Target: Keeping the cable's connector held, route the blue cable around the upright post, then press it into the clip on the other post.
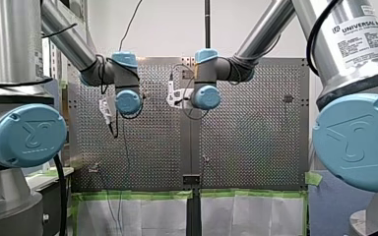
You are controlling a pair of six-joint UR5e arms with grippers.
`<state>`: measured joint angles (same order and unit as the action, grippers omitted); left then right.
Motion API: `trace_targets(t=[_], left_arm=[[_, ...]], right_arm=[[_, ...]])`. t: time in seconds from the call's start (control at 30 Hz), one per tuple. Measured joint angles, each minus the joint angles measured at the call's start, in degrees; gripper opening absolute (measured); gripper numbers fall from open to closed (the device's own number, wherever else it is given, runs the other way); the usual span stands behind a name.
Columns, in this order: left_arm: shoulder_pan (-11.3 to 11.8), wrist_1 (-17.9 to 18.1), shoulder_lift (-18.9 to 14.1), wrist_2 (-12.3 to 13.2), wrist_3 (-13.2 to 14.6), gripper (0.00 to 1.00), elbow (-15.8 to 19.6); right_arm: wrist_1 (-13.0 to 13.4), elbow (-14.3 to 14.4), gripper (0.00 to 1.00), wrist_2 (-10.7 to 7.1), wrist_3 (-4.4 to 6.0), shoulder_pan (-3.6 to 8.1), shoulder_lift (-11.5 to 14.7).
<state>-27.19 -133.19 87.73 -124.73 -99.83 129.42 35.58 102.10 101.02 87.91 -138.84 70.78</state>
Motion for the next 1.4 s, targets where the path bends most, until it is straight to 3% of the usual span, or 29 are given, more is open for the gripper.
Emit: trace_targets(t=[0.43, 0.7, 1.1, 1.3, 1.4], left_arm=[[3.34, -7.18, -3.58, 1.21, 0.75, 0.00, -5.67], [7.80, -11.26, -4.37, 5.34, 0.84, 0.00, -7.58], [13.87, -14.59, -5.23, 9.81, 0.60, 0.00, -10.51], [15.21, -17.79, -7.60, 10.41, -0.07, 0.00, -13.74], [15.58, -19.58, -7.01, 11.28, -0.06, 0.00, -15.53]], right_arm=[[-5.43, -6.16, 0.00, -2.09, 0.00, -0.03, 0.37], [-9.12, -10.46, 0.00, -2.73, -0.02, -0.05, 0.61], [-12.36, -16.77, 0.00, -3.16, -0.08, -0.29, 0.64], [-13.11, -18.67, 0.00, -3.48, -0.07, -0.22, 0.64], [-13.41, -19.56, 0.00, -3.62, 0.03, -0.15, 0.64]])
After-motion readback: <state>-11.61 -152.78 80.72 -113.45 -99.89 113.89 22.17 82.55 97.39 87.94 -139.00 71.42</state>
